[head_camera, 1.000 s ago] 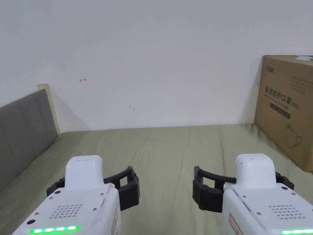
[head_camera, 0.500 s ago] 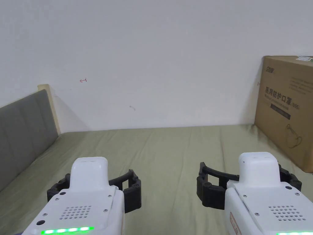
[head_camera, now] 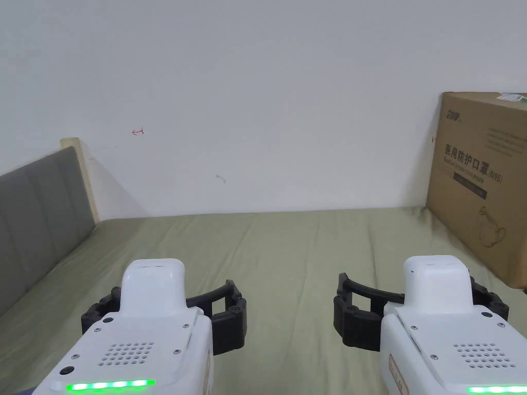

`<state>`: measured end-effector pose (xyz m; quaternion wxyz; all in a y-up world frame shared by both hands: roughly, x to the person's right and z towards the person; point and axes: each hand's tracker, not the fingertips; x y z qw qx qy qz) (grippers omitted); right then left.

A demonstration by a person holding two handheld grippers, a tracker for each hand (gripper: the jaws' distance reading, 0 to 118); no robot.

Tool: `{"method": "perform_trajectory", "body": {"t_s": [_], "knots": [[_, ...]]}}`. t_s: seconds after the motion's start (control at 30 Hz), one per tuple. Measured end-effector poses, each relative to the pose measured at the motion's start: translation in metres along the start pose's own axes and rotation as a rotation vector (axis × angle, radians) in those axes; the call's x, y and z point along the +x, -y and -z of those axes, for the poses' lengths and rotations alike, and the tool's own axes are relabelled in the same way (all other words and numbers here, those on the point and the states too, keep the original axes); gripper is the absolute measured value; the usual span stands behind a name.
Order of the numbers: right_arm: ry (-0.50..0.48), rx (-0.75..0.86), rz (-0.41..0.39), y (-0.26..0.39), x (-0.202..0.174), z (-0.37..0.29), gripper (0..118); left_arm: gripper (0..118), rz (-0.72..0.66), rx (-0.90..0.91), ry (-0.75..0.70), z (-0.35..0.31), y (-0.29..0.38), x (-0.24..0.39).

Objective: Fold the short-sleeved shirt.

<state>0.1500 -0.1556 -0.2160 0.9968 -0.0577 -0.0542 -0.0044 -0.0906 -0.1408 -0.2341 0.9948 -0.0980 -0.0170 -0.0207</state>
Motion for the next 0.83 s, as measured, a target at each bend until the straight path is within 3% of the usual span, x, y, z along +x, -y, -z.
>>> {"method": "perform_trajectory", "body": {"t_s": [0.57,0.83], "knots": [[-0.005,-0.008,0.008,0.0004,-0.0019,0.002,113,108,0.02,0.013,-0.047,0.0009,0.0011,-0.0002],[0.001,-0.014,-0.003,0.0027,-0.0039,0.0023,113,108,-0.016,0.002,0.006,0.0017,0.0058,-0.0046]]}}
